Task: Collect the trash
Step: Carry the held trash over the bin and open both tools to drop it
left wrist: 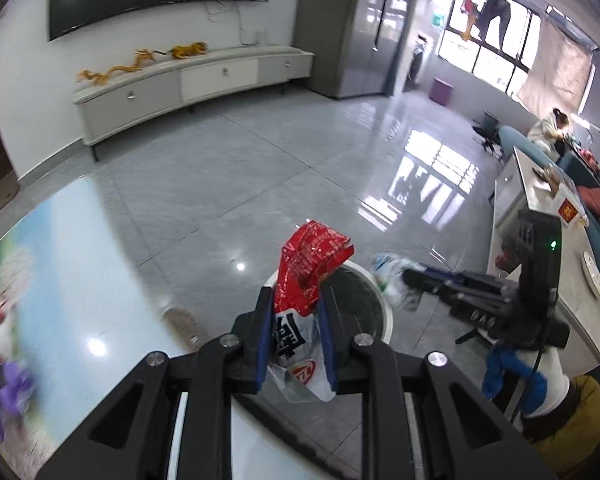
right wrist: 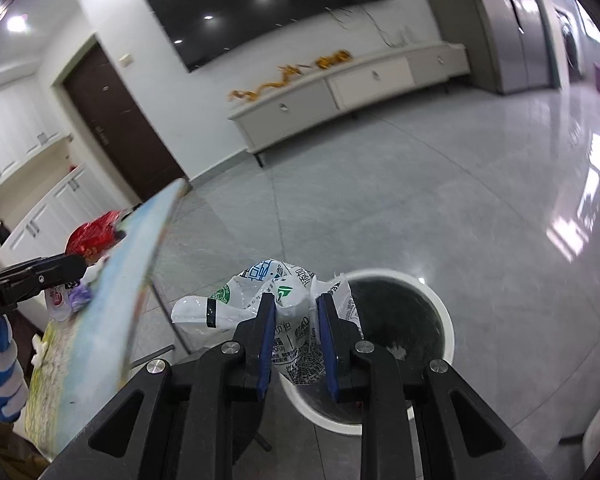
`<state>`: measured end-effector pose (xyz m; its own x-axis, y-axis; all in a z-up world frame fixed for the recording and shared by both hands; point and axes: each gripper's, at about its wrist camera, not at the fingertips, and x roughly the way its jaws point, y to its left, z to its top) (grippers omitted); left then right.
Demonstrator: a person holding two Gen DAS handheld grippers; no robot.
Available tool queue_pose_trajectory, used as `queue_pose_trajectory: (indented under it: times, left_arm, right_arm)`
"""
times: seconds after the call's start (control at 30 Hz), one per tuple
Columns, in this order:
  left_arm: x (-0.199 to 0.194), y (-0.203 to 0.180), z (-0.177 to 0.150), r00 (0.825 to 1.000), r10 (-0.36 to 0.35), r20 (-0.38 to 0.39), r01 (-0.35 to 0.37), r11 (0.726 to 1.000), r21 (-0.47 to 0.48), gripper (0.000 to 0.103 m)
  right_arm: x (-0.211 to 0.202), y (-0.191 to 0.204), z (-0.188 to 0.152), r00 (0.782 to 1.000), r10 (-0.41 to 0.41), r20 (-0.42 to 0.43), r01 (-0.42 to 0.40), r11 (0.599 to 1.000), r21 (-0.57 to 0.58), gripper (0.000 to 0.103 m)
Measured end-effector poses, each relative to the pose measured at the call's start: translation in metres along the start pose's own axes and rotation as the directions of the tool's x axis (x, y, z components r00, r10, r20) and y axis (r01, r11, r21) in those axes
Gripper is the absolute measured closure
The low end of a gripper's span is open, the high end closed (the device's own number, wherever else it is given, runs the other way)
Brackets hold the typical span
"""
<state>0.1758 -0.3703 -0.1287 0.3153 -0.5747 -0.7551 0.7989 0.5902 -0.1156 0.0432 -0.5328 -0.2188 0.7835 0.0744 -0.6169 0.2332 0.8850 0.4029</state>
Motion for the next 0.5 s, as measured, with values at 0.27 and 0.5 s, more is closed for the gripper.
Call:
queue_pose_trajectory:
  times: [0.27,0.5]
  left_arm:
    - [0.066,-0.014,0.03,0.996,-0.054,-0.067,0.051,0.998,-0.035,0.065]
    - [0.074,-0.016,0.033,0.997,-0.055,-0.054,0.052,0.998,-0.043,0.044]
  right_arm:
    - [0.036,-0.033,0.006,0.999,-0.023,-0.045,0.026,0.998,0.064,0.065]
    - [0.05,-0.047,0.006,0.997,-0.048,-0.063,0.054,0.995,0.085,0.051]
